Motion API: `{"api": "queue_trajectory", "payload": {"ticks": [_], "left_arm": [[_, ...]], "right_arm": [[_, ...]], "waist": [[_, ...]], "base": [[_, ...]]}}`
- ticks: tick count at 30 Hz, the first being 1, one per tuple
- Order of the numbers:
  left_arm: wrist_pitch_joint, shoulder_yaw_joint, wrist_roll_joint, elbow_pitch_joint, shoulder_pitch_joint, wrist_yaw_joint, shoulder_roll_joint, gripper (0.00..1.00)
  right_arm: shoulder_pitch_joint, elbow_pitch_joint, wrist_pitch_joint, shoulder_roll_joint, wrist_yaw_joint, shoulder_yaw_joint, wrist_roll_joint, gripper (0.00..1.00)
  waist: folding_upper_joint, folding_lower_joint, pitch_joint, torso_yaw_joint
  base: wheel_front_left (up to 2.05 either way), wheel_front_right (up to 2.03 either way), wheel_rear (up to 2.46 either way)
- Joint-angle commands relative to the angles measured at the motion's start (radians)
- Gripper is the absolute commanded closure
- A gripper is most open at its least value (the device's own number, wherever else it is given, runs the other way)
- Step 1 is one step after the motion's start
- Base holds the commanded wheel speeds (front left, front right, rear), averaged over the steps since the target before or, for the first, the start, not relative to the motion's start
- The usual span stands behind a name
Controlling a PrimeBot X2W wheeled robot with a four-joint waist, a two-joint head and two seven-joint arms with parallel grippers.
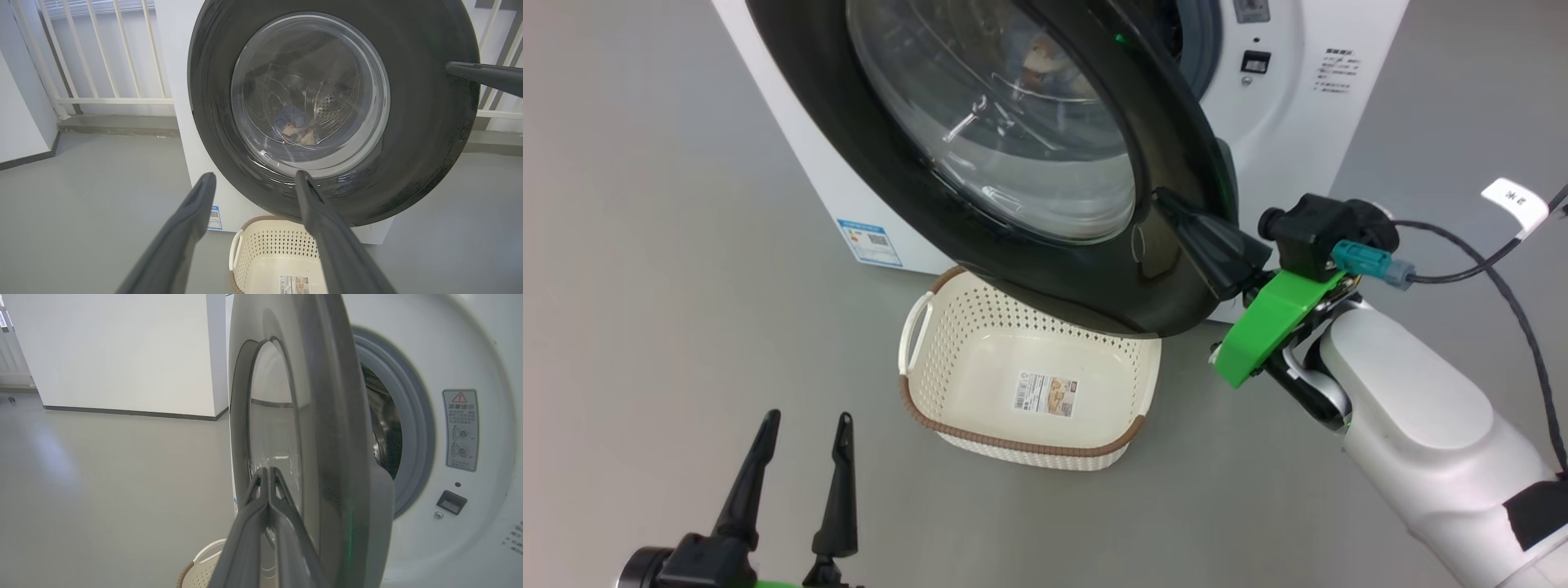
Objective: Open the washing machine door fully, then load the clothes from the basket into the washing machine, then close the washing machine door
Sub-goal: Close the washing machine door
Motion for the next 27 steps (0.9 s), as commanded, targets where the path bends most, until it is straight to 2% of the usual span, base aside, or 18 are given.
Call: {"api": "queue_trajectory", "payload": {"ticks": [1,17,27], "left_arm": [[-0.012,0.037,0.020,-0.013,-0.044,-0.006,0.002,0.00],[-0.012,0.047,0.034,-0.016,-0.063,-0.020,-0.018,0.00],[-0.012,0.023,0.026,-0.032,-0.089,-0.012,-0.020,0.00]], "right_arm": [[-0.022,-0.009,-0.005,0.003,0.009,0.009,0.008,1.00],[-0.069,0.029,-0.005,-0.030,0.009,0.010,0.018,1.00],[-0.117,0.044,-0.005,-0.106,0.009,-0.016,0.019,1.00]], "waist": [[-0.0001,-0.0001,0.019,0.017],[-0.0001,-0.0001,0.055,0.035],[-0.0001,-0.0001,0.112,0.051]], "base": [[0.00,0.00,0.00],[0.00,0.00,0.00],[0.00,0.00,0.00]]}}
